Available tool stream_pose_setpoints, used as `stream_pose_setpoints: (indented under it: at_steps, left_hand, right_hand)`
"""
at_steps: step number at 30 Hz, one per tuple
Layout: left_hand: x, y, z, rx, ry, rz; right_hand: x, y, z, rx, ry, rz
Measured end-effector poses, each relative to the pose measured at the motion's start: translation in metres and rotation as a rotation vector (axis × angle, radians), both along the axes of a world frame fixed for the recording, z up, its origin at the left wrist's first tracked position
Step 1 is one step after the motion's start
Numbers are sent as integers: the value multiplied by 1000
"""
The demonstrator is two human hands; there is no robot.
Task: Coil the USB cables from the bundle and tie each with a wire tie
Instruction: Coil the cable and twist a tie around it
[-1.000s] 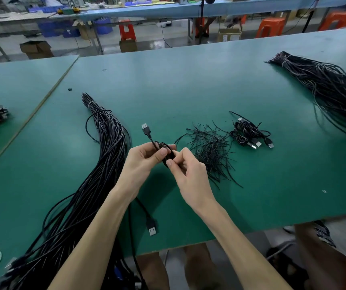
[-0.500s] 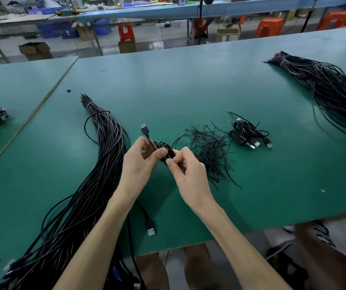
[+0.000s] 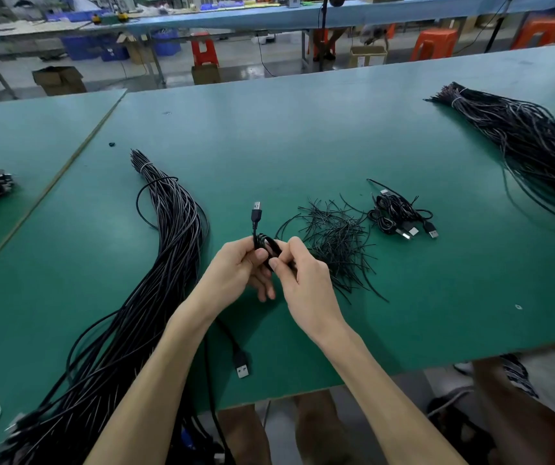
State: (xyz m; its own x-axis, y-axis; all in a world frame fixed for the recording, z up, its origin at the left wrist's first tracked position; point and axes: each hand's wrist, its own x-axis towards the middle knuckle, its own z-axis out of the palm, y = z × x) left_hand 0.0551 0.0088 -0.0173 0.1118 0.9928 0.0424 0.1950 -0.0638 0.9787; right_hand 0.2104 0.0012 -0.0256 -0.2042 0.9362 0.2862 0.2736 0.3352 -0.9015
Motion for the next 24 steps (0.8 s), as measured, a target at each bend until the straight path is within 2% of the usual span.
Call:
stream_pose_setpoints:
  at_steps: [4,11,15,19,24]
  left_hand:
    - [-5,-3,6,-3,-145,65]
    - [-7,-5,7,-48,-284,107]
    - [-5,-6,8,-5,-227,23]
    - [-2,-7,11,53,-112,-10]
    - [0,-9,10,30,-1,-69]
  right_hand:
    - [1,-1,4,15,33,45]
    - [3,-5,5,-4,157,118]
    - [2,-3,4,-12,134,115]
    - [0,-3,0,-19,25,96]
    - [0,-3,0,-30,-33,102]
